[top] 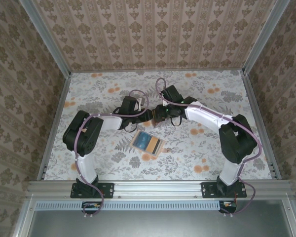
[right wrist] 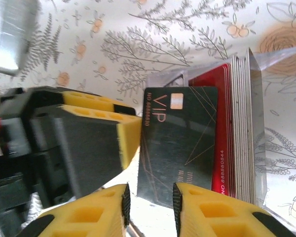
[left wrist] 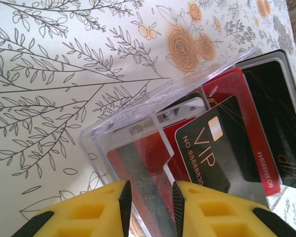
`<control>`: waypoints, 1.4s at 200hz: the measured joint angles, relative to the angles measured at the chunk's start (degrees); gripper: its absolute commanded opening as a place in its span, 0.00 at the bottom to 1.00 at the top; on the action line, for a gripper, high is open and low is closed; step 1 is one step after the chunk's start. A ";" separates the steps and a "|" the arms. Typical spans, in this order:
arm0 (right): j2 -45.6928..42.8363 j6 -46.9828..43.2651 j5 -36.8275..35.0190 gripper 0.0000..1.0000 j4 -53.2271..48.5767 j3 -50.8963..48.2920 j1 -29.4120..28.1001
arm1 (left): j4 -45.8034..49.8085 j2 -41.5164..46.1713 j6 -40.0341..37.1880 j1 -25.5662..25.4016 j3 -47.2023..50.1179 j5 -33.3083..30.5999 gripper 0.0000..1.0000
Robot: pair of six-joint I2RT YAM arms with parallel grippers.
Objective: Put the credit cards into the card holder
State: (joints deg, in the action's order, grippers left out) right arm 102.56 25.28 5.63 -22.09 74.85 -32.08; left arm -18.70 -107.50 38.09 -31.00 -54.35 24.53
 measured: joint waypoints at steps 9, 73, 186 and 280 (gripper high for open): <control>0.83 -0.02 -0.26 0.34 -0.09 0.00 0.00 | -0.02 0.90 0.35 0.11 0.17 0.28 0.32; 3.65 0.02 -0.48 0.34 -0.33 1.33 -0.07 | -3.78 3.65 5.92 1.42 1.36 5.60 0.33; 3.91 0.20 -0.90 0.34 -0.31 1.57 0.04 | -14.64 -2.05 16.48 1.84 3.93 11.76 0.36; 3.91 0.22 -0.98 0.34 -0.31 1.57 0.09 | -14.36 -4.17 17.66 1.42 1.84 11.69 0.36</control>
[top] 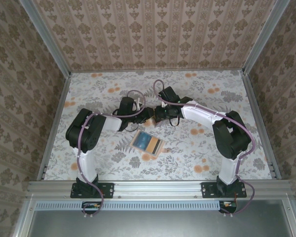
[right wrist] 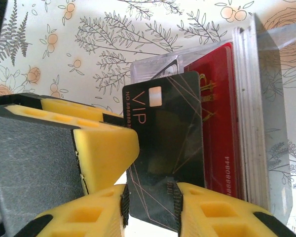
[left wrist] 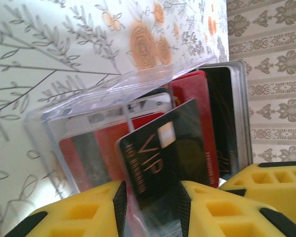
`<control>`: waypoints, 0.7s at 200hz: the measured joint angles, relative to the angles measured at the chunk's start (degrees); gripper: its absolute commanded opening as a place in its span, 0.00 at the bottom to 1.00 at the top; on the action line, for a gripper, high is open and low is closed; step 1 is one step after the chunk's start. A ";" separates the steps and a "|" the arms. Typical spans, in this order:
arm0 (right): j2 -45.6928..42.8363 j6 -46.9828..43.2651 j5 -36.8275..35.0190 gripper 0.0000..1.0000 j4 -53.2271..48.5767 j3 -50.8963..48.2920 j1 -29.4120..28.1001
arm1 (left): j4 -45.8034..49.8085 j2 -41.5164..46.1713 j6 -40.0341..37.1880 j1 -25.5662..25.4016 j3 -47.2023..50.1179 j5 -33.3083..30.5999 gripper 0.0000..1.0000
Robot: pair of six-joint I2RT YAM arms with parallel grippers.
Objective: Put the credit cards into the card holder
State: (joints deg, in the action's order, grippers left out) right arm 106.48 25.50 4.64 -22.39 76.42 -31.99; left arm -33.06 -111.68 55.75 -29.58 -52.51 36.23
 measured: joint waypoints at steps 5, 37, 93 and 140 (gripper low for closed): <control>0.00 0.00 0.00 0.34 0.02 0.00 0.04 | 0.09 -0.02 0.00 -0.02 -0.17 -0.02 0.36; 0.00 0.00 0.04 0.34 0.02 0.00 0.22 | 0.39 -0.02 0.02 -0.07 -0.59 0.00 0.34; 0.00 0.00 -0.11 0.33 0.02 -0.02 0.22 | -1.27 -0.81 1.31 -0.44 -1.18 0.02 0.15; 0.00 0.00 -0.13 0.33 -0.02 -0.02 0.22 | -4.70 -0.87 1.97 -0.37 -1.18 0.72 0.01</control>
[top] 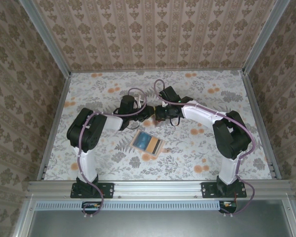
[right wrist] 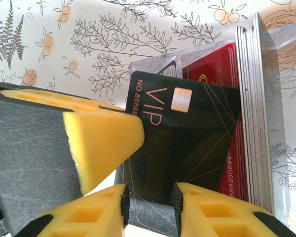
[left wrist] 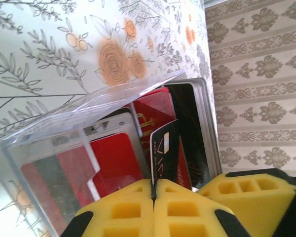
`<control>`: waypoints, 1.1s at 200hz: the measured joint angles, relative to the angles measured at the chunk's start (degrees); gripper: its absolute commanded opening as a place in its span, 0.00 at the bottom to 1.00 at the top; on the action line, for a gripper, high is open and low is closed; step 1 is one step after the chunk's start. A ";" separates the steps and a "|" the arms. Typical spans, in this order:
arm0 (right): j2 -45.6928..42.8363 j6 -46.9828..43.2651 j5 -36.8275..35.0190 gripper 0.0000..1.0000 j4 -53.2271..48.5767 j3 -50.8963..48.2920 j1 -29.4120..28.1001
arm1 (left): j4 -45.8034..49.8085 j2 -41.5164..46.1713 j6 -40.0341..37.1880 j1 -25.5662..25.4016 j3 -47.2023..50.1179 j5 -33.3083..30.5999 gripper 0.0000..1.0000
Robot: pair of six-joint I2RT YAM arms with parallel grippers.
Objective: Put the credit cards into the card holder
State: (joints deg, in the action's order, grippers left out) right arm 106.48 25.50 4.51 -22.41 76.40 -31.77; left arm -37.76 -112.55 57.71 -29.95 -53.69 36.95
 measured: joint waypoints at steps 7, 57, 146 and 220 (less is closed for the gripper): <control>0.00 0.00 0.02 0.33 0.00 0.00 0.00 | -0.46 0.00 0.17 0.00 0.00 0.07 0.00; -1.44 0.04 0.00 0.34 0.20 -1.77 0.00 | -1.70 0.02 0.39 0.31 0.04 0.63 0.00; -15.52 2.40 0.24 0.34 7.28 -10.25 1.55 | 2.54 8.11 -2.43 4.48 3.19 2.51 0.00; -25.31 5.44 6.34 0.35 19.23 -20.68 4.04 | 9.38 17.59 -9.75 7.93 4.20 9.68 0.00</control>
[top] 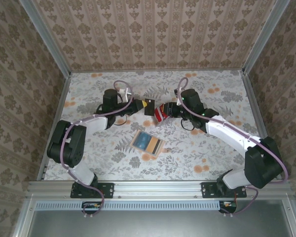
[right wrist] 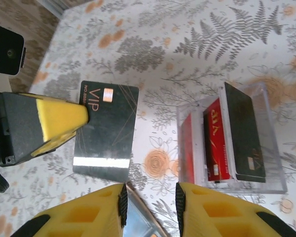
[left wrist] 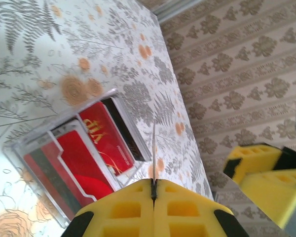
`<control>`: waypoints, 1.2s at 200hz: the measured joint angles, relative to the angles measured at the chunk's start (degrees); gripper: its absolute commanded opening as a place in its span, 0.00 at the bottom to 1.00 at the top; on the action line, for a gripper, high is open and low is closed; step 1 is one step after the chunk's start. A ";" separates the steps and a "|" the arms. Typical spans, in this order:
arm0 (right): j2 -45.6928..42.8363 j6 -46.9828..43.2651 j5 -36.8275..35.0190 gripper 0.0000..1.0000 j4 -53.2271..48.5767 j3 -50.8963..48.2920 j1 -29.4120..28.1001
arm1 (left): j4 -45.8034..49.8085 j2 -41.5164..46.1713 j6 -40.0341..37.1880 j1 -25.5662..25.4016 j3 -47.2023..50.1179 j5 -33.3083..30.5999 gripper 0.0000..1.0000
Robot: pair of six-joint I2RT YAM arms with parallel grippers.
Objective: Put the credit cards into the card holder
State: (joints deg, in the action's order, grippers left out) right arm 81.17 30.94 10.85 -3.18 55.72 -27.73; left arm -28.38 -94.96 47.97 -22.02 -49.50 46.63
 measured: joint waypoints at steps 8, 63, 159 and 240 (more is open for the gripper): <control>-0.02 0.81 1.92 0.35 1.86 -0.85 0.70 | 0.98 1.05 -0.85 0.00 -0.07 0.94 0.00; 2.64 8.11 13.77 0.36 15.39 -4.09 3.21 | 4.04 6.86 -3.04 0.02 -1.90 6.27 0.00; 8.61 21.86 24.96 0.36 38.69 -7.04 3.69 | 3.41 8.48 -1.25 0.76 -4.37 7.82 0.00; 8.35 24.39 25.35 0.53 44.89 -9.53 4.00 | 2.43 8.48 0.11 1.05 -5.35 8.26 0.00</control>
State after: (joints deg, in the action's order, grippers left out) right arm 89.52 55.33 36.21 41.71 46.19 -23.73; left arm -25.96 -86.48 48.07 -20.97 -54.85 54.89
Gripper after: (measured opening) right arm 0.524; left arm 0.047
